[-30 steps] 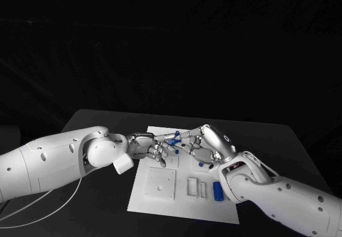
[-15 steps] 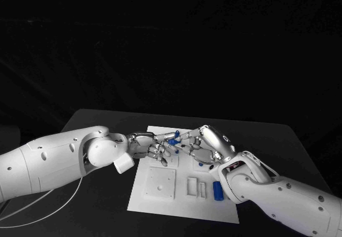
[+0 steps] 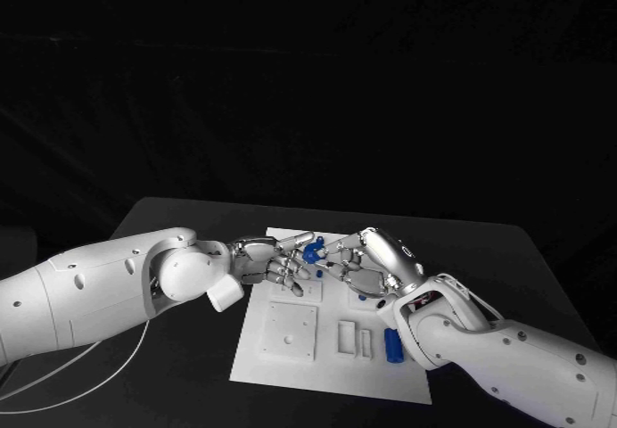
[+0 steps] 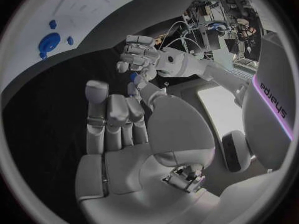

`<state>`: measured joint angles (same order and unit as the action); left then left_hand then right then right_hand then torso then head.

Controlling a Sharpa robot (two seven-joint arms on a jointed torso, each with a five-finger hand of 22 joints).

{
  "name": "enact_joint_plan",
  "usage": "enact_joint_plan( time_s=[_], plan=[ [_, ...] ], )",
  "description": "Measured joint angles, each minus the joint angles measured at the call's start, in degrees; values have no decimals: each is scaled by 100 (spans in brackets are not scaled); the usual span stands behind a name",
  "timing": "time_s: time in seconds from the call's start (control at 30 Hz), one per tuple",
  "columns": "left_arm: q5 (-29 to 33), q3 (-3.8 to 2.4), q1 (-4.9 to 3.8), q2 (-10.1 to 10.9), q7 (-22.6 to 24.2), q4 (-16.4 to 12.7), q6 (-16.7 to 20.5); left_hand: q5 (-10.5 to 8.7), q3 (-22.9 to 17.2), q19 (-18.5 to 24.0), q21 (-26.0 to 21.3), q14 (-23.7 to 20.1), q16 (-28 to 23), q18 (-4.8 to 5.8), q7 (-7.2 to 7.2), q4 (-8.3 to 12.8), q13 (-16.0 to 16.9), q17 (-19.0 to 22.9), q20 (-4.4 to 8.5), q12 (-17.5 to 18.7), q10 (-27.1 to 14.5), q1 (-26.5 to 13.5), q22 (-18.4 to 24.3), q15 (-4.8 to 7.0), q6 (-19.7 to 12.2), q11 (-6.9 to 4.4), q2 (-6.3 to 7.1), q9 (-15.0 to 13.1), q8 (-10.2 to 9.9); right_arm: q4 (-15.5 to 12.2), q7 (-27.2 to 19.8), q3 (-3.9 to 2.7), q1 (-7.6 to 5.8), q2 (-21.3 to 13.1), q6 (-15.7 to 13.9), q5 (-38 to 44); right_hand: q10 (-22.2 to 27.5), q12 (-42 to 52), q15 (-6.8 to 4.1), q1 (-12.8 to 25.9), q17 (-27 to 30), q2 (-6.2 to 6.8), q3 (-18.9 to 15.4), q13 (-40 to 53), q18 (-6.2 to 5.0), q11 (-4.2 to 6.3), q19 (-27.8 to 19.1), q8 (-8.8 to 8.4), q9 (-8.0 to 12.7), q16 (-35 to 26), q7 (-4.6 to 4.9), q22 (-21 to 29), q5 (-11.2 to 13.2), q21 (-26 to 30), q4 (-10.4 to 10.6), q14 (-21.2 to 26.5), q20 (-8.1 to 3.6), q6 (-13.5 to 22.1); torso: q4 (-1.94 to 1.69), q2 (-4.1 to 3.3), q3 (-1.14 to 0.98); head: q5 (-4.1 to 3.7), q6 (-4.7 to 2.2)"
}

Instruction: Assemble the parts on the task board

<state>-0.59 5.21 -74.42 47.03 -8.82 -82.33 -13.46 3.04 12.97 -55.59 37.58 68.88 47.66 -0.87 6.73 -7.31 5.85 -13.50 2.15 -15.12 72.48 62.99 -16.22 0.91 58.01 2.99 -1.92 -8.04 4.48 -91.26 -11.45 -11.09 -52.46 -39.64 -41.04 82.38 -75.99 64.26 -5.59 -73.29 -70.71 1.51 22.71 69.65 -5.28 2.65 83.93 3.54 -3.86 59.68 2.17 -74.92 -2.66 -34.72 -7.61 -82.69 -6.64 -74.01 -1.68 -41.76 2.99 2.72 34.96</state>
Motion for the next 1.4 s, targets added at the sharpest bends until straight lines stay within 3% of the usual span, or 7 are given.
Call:
enact_joint_plan(
  time_s=[0.43, 0.63, 1.0, 1.2, 1.4],
  plan=[
    [18, 0, 0, 1, 27, 0, 25, 0, -10, 21, -25, -20, 0, 0, 0, 10, -122, 9, -20, 78, -42, 84, -1, -20, 0, 0, 1, 239, 0, 33, 62, 0, 1, -23, 276, -666, -9, 24, 1, 69, -2, -69, -52, 21, -1, -9, 0, -7, 1, 0, 1, 0, 0, 0, -97, 1, 0, 1, -1, -1, 3, -9, 9],
    [17, 7, 5, 6, 29, 13, 10, 0, 10, 21, -46, -20, 0, 0, -38, 117, -176, 23, -21, 244, 0, 259, -8, -21, 169, -8, -168, 300, -10, 57, 102, -3, -1, -23, 444, -954, -9, 24, 1, 75, 7, -74, -72, 27, 0, -9, 0, -18, 2, 0, 3, 1, 1, 0, -118, 1, 0, 3, -2, 0, 3, -13, 9],
    [12, 7, 4, 6, 28, 13, -118, 0, -71, 21, -68, -20, -85, 1, -70, 538, -201, 72, -20, 765, 214, 931, -8, -21, 384, -16, -673, 374, -34, 102, 181, -4, -2, -11, 652, -1200, -9, 24, 1, 105, 14, -93, -71, 26, 0, -9, 0, -16, -4, 0, 2, 1, 0, 0, -150, 1, 1, 1, -2, 0, 4, -8, 18],
    [-2, 9, 6, 7, 28, 19, -132, 0, -96, 21, -68, -20, -85, 1, -71, 811, -200, 74, -20, 911, 248, 1290, -15, -21, 383, -21, -713, 389, -35, 104, 195, -6, -3, -7, 706, -1266, -9, 24, 1, 105, 14, -93, -71, 26, 0, -9, 0, -17, -3, 0, 2, 1, 0, 25, -150, 1, 1, 1, -2, 0, 3, -4, 17],
    [-21, 9, 6, 8, 25, 19, -132, 0, -31, 42, -67, -20, -85, 0, -46, 936, -200, 74, -41, 998, 248, 1376, -27, -21, 358, -21, -683, 389, -34, 101, 206, -6, -3, -5, 738, -1320, -9, 24, 1, 105, 14, -93, -71, 26, 0, -9, 0, -17, -2, 0, 2, 1, 0, 24, -149, 1, 1, 1, 1, 0, 3, -1, 2]
  ],
)
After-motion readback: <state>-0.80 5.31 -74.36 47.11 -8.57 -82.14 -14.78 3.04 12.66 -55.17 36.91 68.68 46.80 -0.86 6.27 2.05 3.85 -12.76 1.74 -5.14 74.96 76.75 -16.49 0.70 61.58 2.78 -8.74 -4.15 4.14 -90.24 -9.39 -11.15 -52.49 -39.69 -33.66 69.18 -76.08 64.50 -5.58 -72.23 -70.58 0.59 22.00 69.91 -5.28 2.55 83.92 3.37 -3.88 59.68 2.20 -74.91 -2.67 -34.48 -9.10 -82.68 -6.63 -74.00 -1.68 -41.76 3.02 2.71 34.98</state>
